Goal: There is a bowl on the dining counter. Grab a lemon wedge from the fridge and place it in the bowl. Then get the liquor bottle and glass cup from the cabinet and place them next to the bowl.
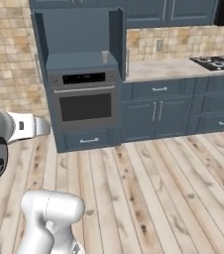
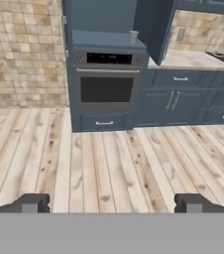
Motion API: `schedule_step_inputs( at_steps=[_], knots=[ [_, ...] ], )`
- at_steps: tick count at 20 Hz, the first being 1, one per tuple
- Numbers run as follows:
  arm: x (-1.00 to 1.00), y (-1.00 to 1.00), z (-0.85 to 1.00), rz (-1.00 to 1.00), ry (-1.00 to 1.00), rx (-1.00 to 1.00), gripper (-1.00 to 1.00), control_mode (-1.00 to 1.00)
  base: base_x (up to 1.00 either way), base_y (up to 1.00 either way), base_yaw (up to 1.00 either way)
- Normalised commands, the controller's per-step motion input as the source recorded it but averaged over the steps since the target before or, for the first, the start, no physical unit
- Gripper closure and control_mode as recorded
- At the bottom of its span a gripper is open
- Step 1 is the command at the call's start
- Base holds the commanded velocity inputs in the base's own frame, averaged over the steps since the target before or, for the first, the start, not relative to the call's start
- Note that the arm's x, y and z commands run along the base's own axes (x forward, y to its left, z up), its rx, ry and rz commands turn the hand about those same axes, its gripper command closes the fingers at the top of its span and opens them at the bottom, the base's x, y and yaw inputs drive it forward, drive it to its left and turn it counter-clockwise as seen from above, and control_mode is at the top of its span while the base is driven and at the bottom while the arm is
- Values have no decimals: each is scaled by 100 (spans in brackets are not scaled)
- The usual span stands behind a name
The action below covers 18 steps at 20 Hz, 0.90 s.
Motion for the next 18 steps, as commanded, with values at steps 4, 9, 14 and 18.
schedule_step_inputs(
  at_steps=[4, 9, 14, 18],
  knots=[
    [0, 0, 0, 0, 0, 0, -100, 100, 76, 2, 17],
    [0, 0, 0, 0, 0, 0, -100, 100, 70, 0, 15],
    [0, 0, 0, 0, 0, 0, -100, 100, 80, 0, 11],
    [0, 0, 0, 0, 0, 0, -100, 100, 80, 0, 6]
  ],
)
